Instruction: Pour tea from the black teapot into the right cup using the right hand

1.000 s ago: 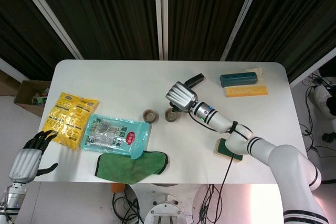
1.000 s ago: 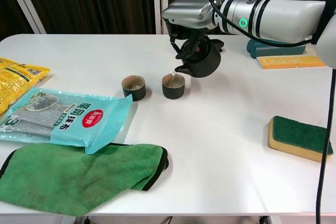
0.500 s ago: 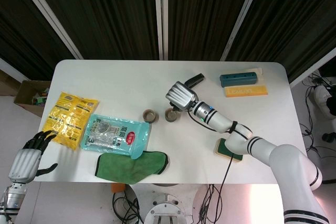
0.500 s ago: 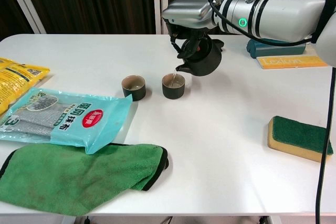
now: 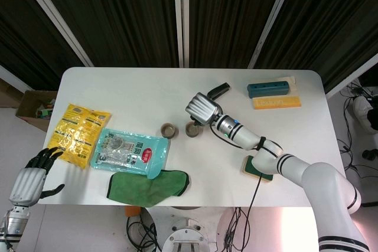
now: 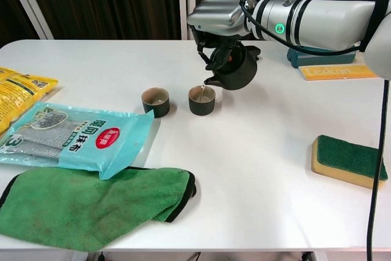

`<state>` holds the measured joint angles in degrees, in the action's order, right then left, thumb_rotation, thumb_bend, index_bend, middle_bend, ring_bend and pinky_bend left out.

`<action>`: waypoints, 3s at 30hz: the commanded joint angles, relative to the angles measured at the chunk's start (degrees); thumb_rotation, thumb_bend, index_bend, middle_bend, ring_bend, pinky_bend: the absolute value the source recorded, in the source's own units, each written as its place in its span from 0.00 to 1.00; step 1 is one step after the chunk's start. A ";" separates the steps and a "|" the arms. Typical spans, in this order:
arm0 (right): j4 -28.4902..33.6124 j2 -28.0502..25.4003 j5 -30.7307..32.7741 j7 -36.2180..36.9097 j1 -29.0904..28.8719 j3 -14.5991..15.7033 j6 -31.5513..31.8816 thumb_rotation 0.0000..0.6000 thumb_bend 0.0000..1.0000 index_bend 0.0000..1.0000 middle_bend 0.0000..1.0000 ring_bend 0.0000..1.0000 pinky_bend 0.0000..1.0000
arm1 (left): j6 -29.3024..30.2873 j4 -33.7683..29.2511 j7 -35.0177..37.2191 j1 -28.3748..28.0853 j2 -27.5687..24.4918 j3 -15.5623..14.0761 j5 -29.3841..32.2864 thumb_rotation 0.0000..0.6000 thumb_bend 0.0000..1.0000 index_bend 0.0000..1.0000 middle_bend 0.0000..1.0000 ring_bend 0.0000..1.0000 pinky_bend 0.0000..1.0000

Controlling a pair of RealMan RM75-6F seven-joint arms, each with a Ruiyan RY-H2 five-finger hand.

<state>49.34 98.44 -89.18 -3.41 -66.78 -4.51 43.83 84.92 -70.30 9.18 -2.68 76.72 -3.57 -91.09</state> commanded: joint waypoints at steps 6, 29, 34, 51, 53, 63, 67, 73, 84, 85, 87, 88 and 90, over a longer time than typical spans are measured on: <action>-0.01 -0.04 -0.19 -0.71 -0.13 0.09 0.05 0.92 0.23 1.00 1.00 1.00 0.93 | -0.05 0.01 -0.11 0.00 0.03 -0.01 0.01 1.00 0.13 0.17 0.09 0.07 0.23; 0.95 -0.41 0.19 -2.41 -0.41 -0.20 -0.45 0.95 0.23 1.00 1.00 1.00 0.93 | -0.18 -0.43 -0.50 -0.12 -0.07 -0.01 -0.03 1.00 0.13 0.17 0.09 0.07 0.23; 1.13 -0.50 0.35 -2.85 -0.50 -0.31 -0.61 1.00 0.23 1.00 1.00 1.00 0.93 | 0.21 -0.17 -0.32 0.00 -0.01 0.10 -0.04 1.00 0.13 0.17 0.09 0.07 0.23; 0.51 0.29 1.66 -0.28 0.81 -0.93 0.50 1.00 0.23 1.00 1.00 1.00 0.93 | -0.04 -0.07 -0.35 -0.02 0.04 0.07 0.07 1.00 0.13 0.17 0.09 0.07 0.23; 0.62 0.44 2.08 1.20 1.14 -1.34 0.98 1.00 0.23 1.00 1.00 1.00 0.93 | -0.06 -0.09 -0.36 -0.01 0.03 0.08 0.12 1.00 0.13 0.17 0.09 0.07 0.23; 3.26 -1.27 3.39 8.77 2.77 -4.23 5.64 1.00 0.23 1.00 1.00 1.00 0.93 | 0.30 -0.67 -0.82 -0.07 -0.24 0.15 -0.17 1.00 0.13 0.17 0.09 0.07 0.23; 5.16 -2.88 4.09 11.32 3.81 -5.51 7.78 1.00 0.23 1.00 1.00 1.00 0.93 | 0.30 -0.82 -0.99 -0.05 -0.29 0.07 -0.24 1.00 0.13 0.17 0.09 0.07 0.23; 8.42 -5.54 5.27 14.52 6.26 -6.61 10.62 1.00 0.23 1.00 1.00 1.00 0.93 | 0.30 -1.04 -1.30 -0.10 -0.22 0.11 -0.26 1.00 0.13 0.17 0.09 0.07 0.23; 15.76 -11.13 5.91 18.84 13.42 -3.94 13.96 1.00 0.23 1.00 1.00 1.00 0.93 | -0.24 -2.35 -2.82 -0.76 -0.24 0.06 -0.81 1.00 0.13 0.17 0.09 0.07 0.23; 16.39 -11.69 6.04 19.56 14.26 -3.60 14.16 1.00 0.23 1.00 1.00 1.00 0.93 | -0.25 -2.45 -2.93 -0.81 -0.22 0.03 -0.89 1.00 0.13 0.17 0.09 0.07 0.23; 16.88 -12.60 6.50 20.49 15.76 -2.80 14.13 1.00 0.23 1.00 1.00 1.00 0.93 | -0.18 -2.57 -3.12 -0.89 -0.19 -0.02 -1.11 1.00 0.13 0.17 0.09 0.07 0.23; 17.06 -13.17 6.60 20.96 16.83 -2.20 14.38 1.00 0.23 1.00 1.00 1.00 0.93 | -0.08 -2.60 -3.16 -0.89 -0.15 -0.03 -1.21 1.00 0.13 0.17 0.09 0.07 0.23; 17.03 -13.85 6.60 21.80 18.53 -1.30 14.99 1.00 0.23 1.00 1.00 1.00 0.93 | -0.03 -2.64 -3.23 -0.93 -0.14 -0.06 -1.30 1.00 0.13 0.17 0.09 0.07 0.23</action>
<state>66.09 85.49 -82.80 17.40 -49.73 -6.83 58.19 84.88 -72.92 5.96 -3.59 76.59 -3.62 -92.37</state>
